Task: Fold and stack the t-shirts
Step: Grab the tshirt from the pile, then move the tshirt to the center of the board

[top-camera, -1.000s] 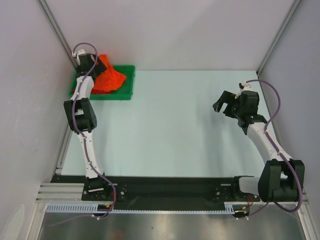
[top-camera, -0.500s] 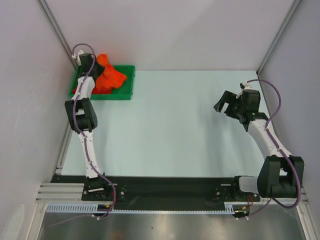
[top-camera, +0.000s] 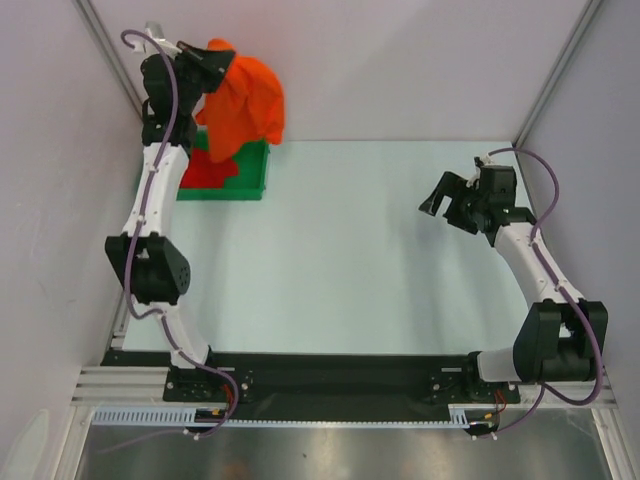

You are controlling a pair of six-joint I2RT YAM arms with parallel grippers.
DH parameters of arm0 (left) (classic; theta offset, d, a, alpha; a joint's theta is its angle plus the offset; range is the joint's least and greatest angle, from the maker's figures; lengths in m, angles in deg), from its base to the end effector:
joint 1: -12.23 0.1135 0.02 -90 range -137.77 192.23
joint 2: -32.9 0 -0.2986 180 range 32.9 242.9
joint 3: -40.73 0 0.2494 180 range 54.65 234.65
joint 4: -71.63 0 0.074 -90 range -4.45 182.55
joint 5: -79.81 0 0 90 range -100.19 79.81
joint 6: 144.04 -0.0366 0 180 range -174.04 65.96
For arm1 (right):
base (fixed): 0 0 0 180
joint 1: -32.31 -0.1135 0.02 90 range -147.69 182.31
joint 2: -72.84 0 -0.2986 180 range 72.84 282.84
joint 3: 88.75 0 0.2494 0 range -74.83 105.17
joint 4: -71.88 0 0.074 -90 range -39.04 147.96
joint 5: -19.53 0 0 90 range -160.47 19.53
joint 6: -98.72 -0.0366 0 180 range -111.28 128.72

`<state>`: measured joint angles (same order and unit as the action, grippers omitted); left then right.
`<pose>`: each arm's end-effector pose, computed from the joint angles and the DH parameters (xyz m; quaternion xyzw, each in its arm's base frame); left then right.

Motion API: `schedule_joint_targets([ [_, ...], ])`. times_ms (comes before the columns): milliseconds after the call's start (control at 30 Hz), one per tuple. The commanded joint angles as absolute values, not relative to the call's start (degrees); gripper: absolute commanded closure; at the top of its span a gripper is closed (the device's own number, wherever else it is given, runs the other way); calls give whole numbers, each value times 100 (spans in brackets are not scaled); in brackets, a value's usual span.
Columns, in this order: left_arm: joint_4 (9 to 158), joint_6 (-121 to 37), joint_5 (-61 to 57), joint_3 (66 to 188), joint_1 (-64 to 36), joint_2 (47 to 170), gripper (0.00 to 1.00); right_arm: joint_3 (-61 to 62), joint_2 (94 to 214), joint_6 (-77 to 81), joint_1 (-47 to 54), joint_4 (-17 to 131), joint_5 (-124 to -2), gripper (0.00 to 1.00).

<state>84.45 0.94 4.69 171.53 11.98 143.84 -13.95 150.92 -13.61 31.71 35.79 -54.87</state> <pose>0.4698 -0.0114 0.4905 -0.2157 0.6279 -0.4203 0.6185 0.2917 0.0129 0.3221 0.1118 0.8905 0.2044 0.3908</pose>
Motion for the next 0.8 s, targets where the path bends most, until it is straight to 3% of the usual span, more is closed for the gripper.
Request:
schedule_joint_targets([
  [0,8464,55,793,16821,591,13364,100,-944,15220,-1615,2977,3028,-5351,0],
  [167,9046,-727,591,15233,-252,12169,99,-873,15089,-1624,2748,2764,-5202,0],
  [233,9126,-764,616,13850,-333,11565,92,-961,14949,-1598,2695,2668,-5158,0],
  [333,9450,-947,108,12065,-307,10843,57,-1102,14782,-1458,2634,2423,-5043,1],
  [367,9599,-1105,-50,11726,-263,10379,34,-1137,14746,-1396,2625,2343,-4930,0],
  [400,10010,-1507,-261,11470,-236,10130,25,-1215,14728,-1335,2590,2272,-4885,0],
  [467,10469,-1930,-675,10986,-219,9578,20,-1330,14650,-1168,2537,2096,-4815,0],
  [600,10955,-2310,-799,10405,-227,8926,21,-1629,14710,-1053,2388,2052,-4727,0],
  [767,10516,-2389,-500,10561,-534,9432,24,-1621,15219,-1036,2054,1947,-4349,5],
])
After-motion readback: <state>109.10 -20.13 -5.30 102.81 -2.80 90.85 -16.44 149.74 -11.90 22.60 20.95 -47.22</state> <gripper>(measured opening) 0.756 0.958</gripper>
